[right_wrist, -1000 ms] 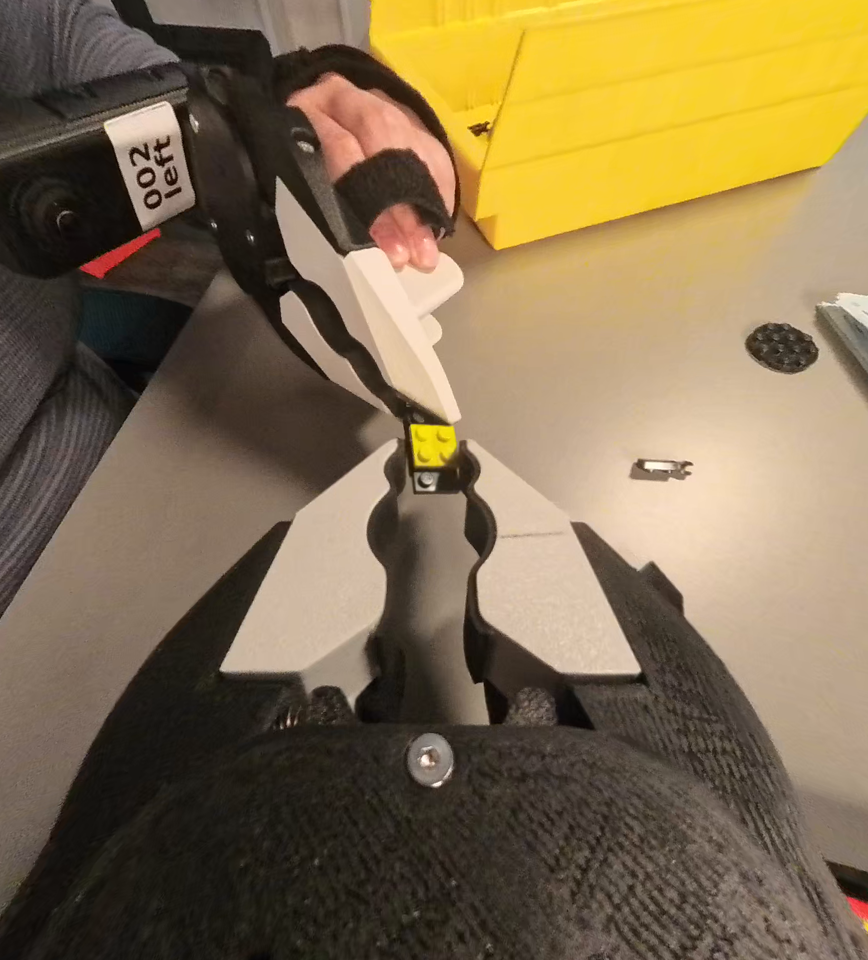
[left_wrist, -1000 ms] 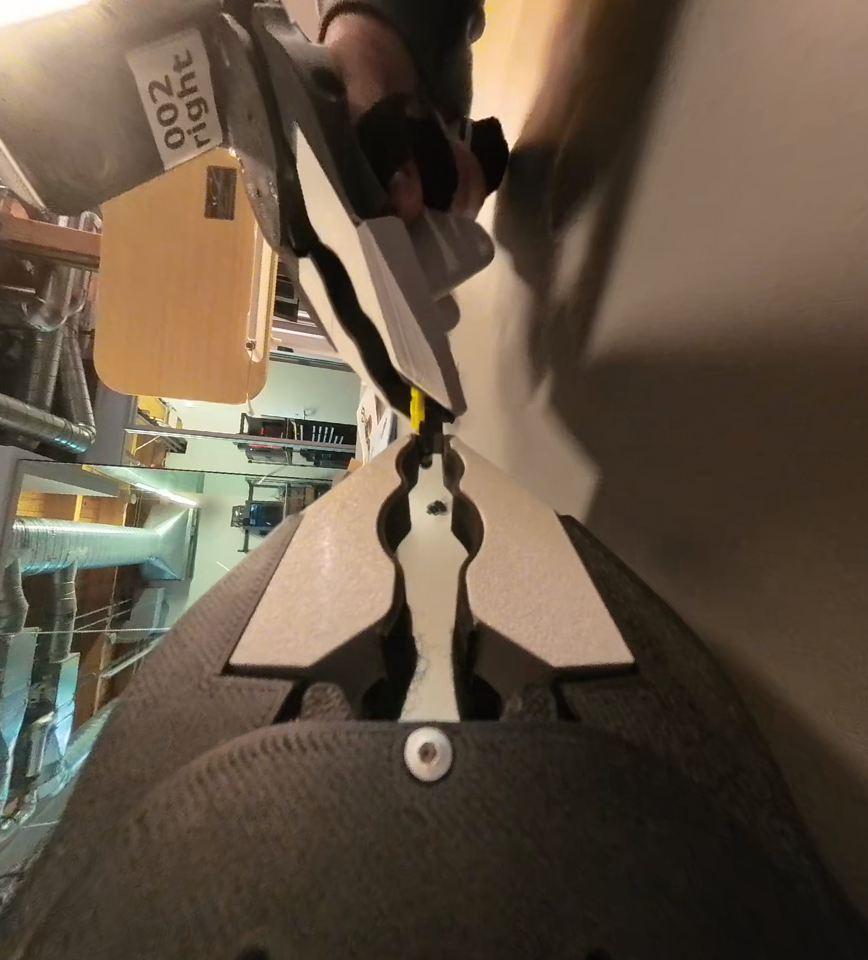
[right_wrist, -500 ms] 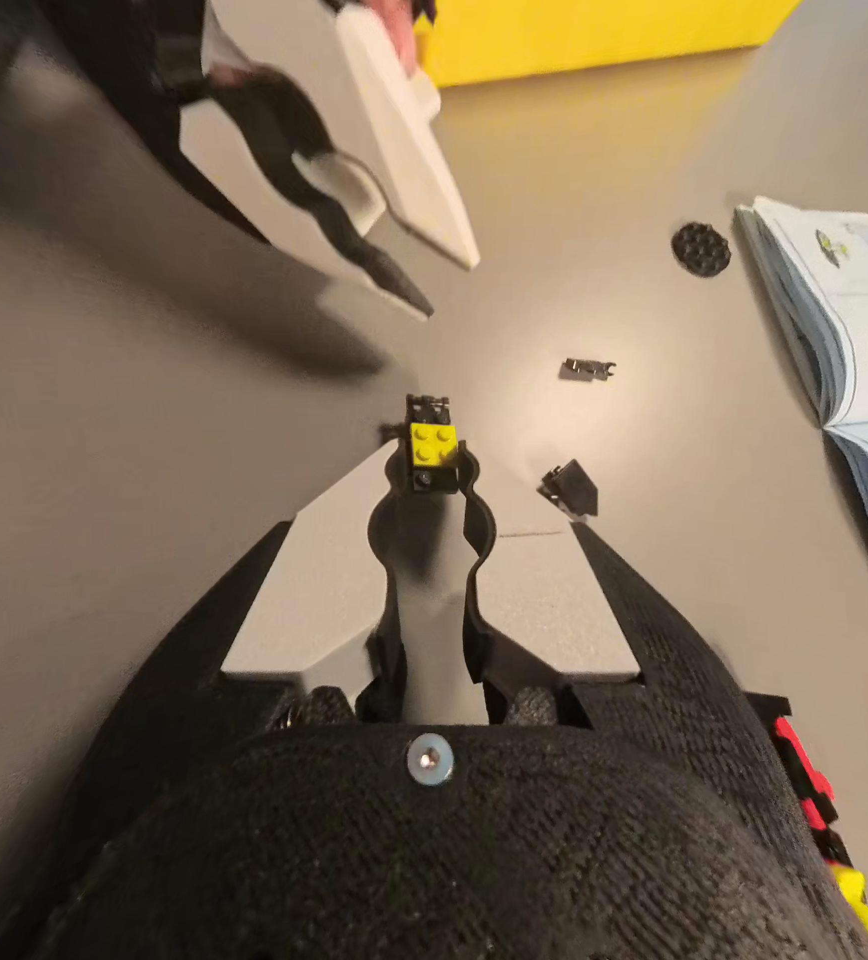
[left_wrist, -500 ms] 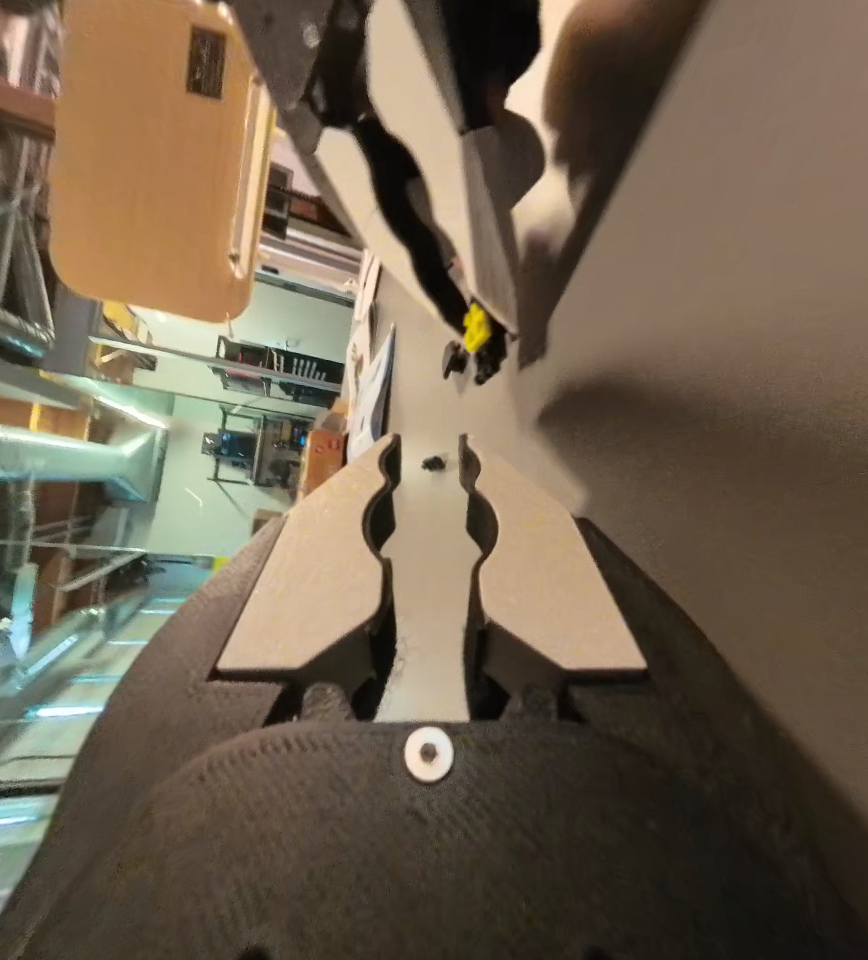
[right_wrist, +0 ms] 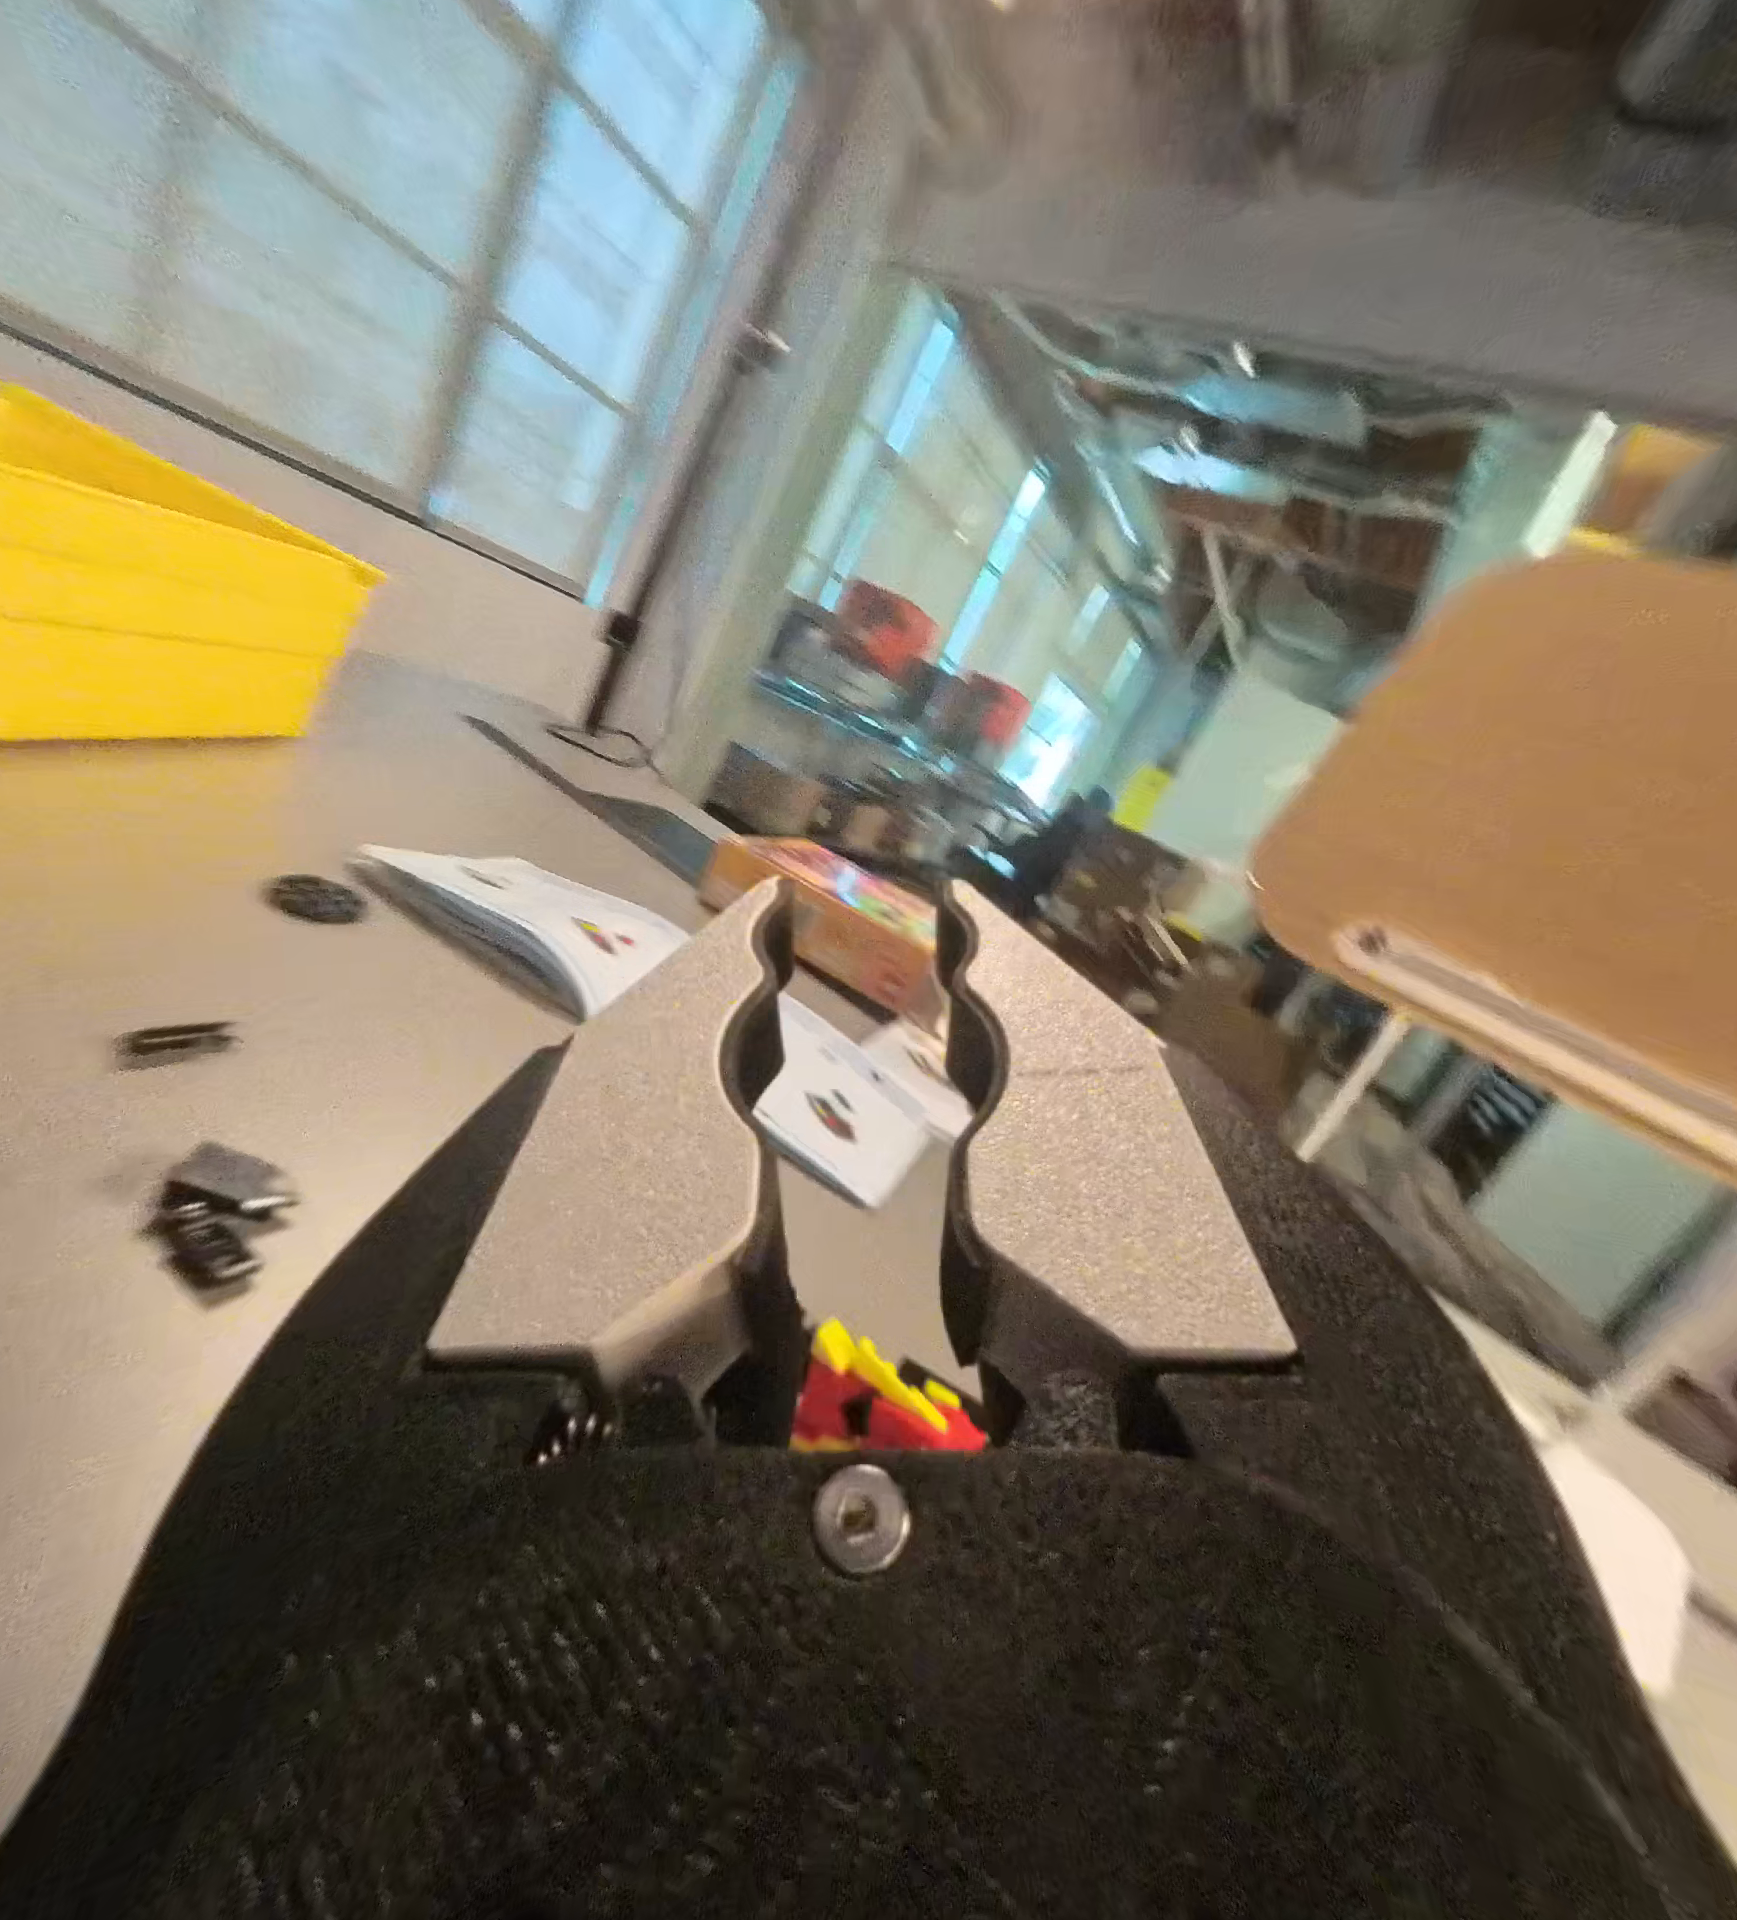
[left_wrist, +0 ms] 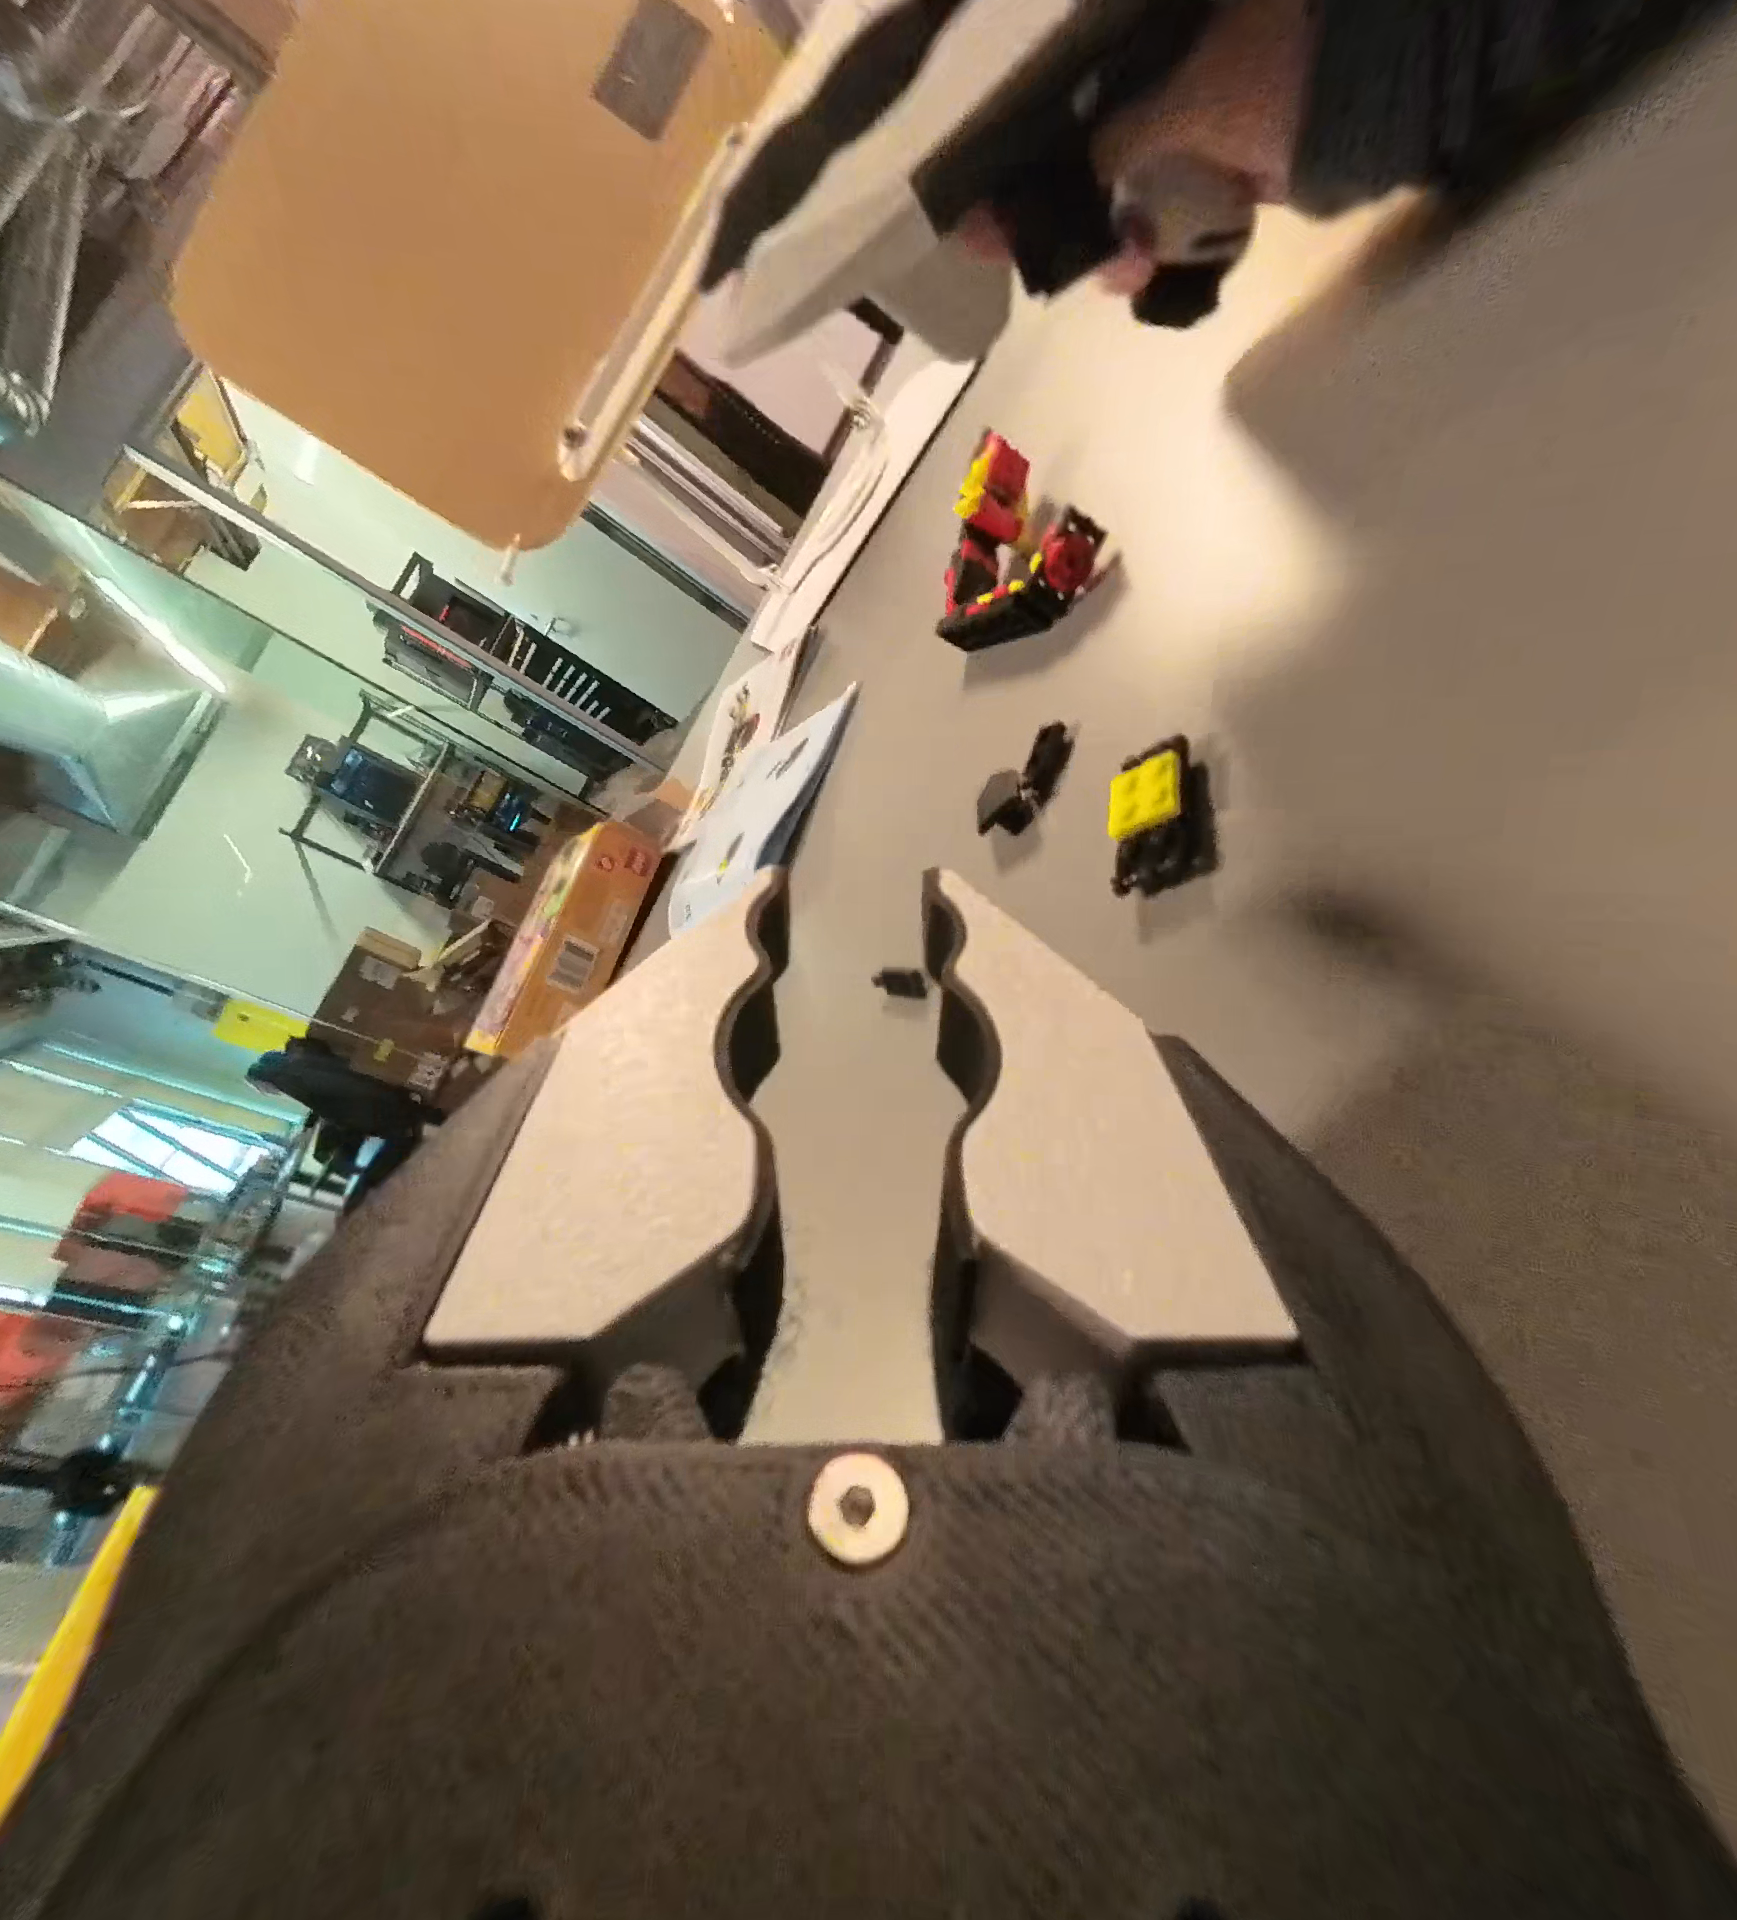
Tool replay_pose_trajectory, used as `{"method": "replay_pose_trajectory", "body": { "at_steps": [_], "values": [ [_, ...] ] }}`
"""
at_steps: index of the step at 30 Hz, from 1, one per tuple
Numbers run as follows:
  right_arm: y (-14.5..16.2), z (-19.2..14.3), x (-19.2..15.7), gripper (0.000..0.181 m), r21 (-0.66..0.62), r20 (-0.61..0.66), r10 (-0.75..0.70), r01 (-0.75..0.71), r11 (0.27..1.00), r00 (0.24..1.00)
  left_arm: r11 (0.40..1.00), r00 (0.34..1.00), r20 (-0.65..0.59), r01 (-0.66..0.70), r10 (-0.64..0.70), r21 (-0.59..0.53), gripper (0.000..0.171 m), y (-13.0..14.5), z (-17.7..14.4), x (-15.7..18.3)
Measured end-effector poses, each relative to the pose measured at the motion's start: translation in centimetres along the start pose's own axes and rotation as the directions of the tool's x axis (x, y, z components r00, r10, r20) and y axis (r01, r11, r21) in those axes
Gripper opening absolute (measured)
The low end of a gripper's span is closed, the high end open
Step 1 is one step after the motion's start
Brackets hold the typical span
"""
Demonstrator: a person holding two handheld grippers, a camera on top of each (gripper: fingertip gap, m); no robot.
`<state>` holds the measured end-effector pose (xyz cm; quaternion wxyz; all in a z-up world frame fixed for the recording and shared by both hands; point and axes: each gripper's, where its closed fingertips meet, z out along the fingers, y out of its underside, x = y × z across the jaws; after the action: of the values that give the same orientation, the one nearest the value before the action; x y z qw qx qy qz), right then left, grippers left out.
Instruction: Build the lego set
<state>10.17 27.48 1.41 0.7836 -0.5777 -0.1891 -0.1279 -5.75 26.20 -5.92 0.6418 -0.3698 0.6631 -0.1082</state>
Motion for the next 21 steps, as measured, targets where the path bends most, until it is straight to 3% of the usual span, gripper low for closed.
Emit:
{"method": "replay_pose_trajectory", "body": {
  "at_steps": [5, 15, 21],
  "values": [
    [2.0, 0.5, 1.9, 0.026, -0.068, -0.097, 0.045, -0.052, 0.996, 0.994, 0.999, 0.996, 0.088, -0.013, 0.016, -0.04, 0.024, 0.5, 0.0, -1.2],
    [0.5, 0.3, -1.6, 0.023, -0.012, 0.048, -0.042, 0.043, 0.999, 0.998, 0.994, 0.991, 0.128, 0.051, -0.038, -0.1, 0.024, 1.9, 0.5, -2.2],
    [0.8, 0.3, -0.7, 0.022, -0.031, 0.004, -0.032, 0.032, 0.999, 0.999, 0.995, 0.988, 0.154, 0.026, -0.011, -0.095, 0.023, 1.6, 0.3, -2.5]
  ]
}}
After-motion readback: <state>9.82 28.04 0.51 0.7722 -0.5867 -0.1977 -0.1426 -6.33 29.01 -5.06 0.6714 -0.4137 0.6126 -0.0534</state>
